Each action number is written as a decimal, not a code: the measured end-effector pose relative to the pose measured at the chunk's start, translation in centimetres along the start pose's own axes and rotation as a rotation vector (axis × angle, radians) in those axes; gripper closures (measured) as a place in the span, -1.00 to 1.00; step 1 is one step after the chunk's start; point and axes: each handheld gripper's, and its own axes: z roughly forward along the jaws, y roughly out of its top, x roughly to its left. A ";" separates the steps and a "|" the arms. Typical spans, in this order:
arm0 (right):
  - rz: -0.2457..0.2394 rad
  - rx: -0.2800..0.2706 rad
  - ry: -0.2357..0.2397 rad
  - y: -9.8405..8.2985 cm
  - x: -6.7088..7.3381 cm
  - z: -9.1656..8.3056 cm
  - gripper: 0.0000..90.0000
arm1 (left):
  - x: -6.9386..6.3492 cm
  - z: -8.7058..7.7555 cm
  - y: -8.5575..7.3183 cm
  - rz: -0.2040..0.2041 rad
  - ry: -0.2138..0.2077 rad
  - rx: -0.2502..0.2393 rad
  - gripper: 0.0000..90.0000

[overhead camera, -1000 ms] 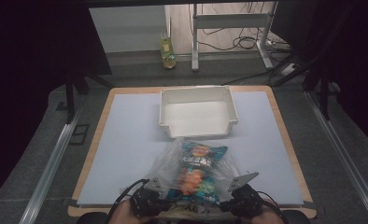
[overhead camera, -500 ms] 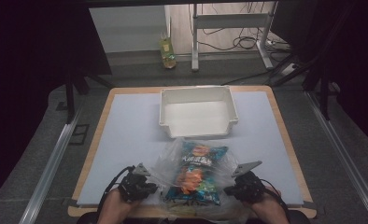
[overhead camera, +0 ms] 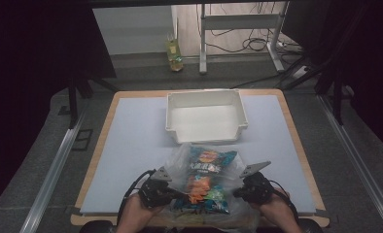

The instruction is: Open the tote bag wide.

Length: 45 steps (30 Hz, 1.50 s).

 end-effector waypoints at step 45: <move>-0.002 -0.118 -0.064 3.0 -1.5 -3.3 0.98 | 1.5 -2.1 3.5 0.107 0.144 -0.049 0.74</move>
